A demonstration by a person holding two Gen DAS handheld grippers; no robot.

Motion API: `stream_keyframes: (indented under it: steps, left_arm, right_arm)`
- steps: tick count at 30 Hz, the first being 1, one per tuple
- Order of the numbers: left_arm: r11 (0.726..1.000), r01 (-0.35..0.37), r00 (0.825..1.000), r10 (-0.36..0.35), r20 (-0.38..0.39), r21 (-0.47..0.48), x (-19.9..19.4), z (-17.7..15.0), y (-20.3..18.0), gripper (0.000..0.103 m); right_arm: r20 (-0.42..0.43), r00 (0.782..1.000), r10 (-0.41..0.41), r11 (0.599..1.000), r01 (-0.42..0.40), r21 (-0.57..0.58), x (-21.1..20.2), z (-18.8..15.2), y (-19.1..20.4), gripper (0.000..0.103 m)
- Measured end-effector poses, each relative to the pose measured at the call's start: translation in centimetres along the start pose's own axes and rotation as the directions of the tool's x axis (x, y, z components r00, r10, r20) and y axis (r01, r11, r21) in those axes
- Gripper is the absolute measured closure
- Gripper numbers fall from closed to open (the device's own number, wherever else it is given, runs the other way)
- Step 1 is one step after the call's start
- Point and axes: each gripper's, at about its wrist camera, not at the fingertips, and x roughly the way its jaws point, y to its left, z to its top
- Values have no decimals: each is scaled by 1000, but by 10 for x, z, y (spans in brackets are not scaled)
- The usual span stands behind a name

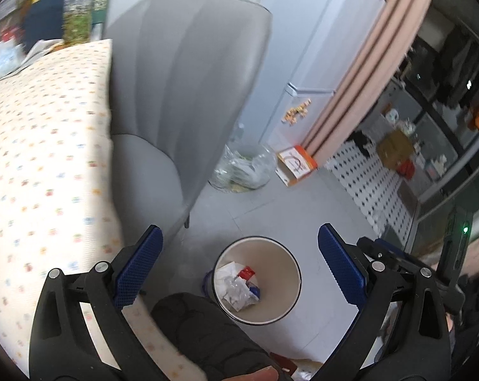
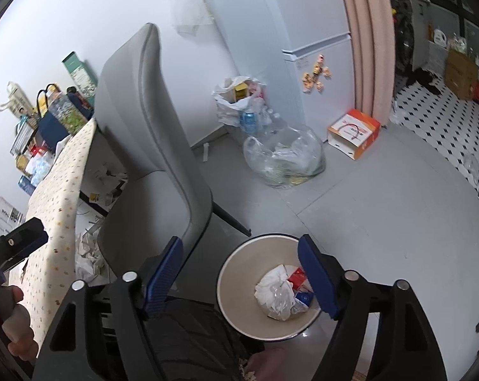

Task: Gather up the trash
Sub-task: 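Move both open tools back over the table toward the remaining trash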

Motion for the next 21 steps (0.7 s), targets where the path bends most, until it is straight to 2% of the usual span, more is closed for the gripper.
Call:
stream_keyframes:
  steps: [5, 9, 21]
  left_arm:
    - [999, -30, 998, 32, 48, -44, -26, -1, 28, 6]
    - [996, -50, 995, 56, 80, -73, -46, -5, 48, 6]
    - [975, -135, 977, 161, 143, -175, -97, -30, 116, 6]
  right_arm:
    - [11, 1000, 20, 998, -19, -54, -3, 2, 35, 20]
    - [38, 999, 36, 996, -33, -79, -7, 3, 59, 8]
    - [18, 996, 92, 977, -87, -195, -8, -7, 135, 8]
